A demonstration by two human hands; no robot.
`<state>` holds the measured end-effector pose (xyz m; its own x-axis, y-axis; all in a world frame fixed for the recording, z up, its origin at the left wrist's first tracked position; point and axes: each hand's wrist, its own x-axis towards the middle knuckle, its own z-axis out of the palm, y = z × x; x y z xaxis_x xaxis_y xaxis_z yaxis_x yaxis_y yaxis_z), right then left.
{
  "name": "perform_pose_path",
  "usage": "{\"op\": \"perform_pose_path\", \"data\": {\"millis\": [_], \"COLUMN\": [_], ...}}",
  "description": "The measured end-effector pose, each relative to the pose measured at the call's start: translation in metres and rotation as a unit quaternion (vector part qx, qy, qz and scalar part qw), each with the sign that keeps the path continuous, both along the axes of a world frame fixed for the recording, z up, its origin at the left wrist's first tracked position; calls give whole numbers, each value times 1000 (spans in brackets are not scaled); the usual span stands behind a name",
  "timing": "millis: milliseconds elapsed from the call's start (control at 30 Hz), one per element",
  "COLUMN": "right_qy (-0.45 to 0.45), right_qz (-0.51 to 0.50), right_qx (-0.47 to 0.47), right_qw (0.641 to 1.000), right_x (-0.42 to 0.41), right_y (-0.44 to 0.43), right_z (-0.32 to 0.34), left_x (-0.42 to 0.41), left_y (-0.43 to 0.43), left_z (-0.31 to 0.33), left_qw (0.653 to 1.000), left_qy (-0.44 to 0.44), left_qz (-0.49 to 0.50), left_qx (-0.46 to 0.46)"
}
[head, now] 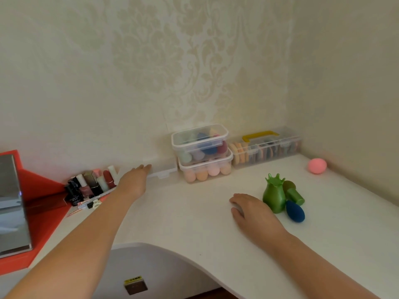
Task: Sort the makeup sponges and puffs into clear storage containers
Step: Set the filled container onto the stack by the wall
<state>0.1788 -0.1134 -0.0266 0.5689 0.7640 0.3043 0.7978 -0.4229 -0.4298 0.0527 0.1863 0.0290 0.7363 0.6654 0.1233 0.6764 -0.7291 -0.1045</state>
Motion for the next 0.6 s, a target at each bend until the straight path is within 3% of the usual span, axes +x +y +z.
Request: {"op": "perform_pose_path", "data": {"millis": [167, 333, 433, 600], "right_qy": [-5, 3, 14, -74], "right_qz": [7, 1, 6, 64], "right_qx": [1, 4, 53, 103], "right_qw": [1000, 1000, 998, 990], "right_x": [0, -3, -8, -23], "right_y": [-1, -1, -4, -9], "right_z": [3, 3, 5, 12], "left_x": [-3, -21, -39, -60], "left_y": [-6, -36, -67, -134], "left_z": [1, 0, -1, 3], "left_qw": [995, 996, 996, 996], "left_qy": [38, 33, 28, 24], "left_qz": [-12, -10, -15, -44], "left_qx": [86, 83, 78, 70]}}
